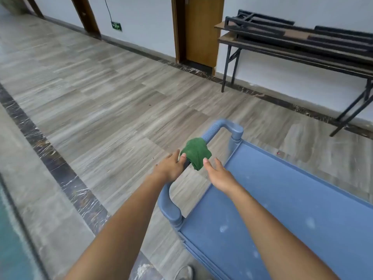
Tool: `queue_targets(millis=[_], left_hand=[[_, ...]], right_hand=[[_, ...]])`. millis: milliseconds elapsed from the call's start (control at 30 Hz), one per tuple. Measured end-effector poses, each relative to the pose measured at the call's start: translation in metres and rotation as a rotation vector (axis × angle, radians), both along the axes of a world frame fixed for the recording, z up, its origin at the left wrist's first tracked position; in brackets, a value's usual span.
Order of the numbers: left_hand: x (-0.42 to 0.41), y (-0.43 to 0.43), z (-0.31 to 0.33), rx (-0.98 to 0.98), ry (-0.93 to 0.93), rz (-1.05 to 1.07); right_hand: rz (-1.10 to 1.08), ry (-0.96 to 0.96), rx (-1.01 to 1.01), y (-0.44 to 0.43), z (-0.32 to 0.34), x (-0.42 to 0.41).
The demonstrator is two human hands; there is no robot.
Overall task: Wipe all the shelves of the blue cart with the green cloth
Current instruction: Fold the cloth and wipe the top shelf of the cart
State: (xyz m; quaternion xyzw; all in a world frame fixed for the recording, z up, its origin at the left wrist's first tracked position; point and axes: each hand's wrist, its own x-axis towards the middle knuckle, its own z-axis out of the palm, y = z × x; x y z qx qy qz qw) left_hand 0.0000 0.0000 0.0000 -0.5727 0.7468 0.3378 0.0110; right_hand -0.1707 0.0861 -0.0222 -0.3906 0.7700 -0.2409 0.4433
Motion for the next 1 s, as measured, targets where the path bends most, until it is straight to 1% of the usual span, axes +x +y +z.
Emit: queue_targets(millis=[100,167,233,333,400,500,600,667,733,833,900,1000], left_hand=[[-0.006,-0.021,-0.006,0.092,0.105,0.041],[-0.009,-0.035,-0.009,0.19,0.14,0.059],[-0.014,-0.048,-0.013,0.364,0.184,0.109],[-0.016,-0.064,-0.023,0.638,0.338,0.211],[-0.019,-0.076,-0.032,0.726,0.463,0.274],[-0.023,-0.091,-0.038,0.768,0.631,0.361],[-0.027,-0.105,-0.041,0.789,0.841,0.483],[-0.03,-0.109,-0.037,0.747,0.978,0.571],[-0.034,-0.109,-0.027,0.676,1.076,0.614],[-0.046,-0.109,-0.006,0.677,1.228,0.601],[-0.057,-0.108,0.01,0.716,1.322,0.577],[-0.079,-0.098,0.031,0.786,1.402,0.516]], right_hand=[[-0.263,-0.273,0.018,-0.022,-0.017,0.011],[-0.465,-0.534,0.039,-0.035,-0.023,0.021],[-0.612,-0.733,0.052,-0.047,-0.026,0.028],[-0.746,-0.945,0.002,-0.056,-0.032,0.035],[-0.848,-1.038,-0.066,-0.058,-0.035,0.034],[-0.938,-1.126,-0.151,-0.056,-0.035,0.029],[-0.949,-1.204,-0.216,-0.054,-0.03,0.026],[-0.92,-1.171,-0.26,-0.054,-0.024,0.026],[-0.912,-1.115,-0.329,-0.053,-0.018,0.025],[-0.884,-1.094,-0.46,-0.049,-0.006,0.019],[-0.828,-1.136,-0.567,-0.044,0.007,0.013],[-0.739,-1.183,-0.724,-0.03,0.029,-0.001]])
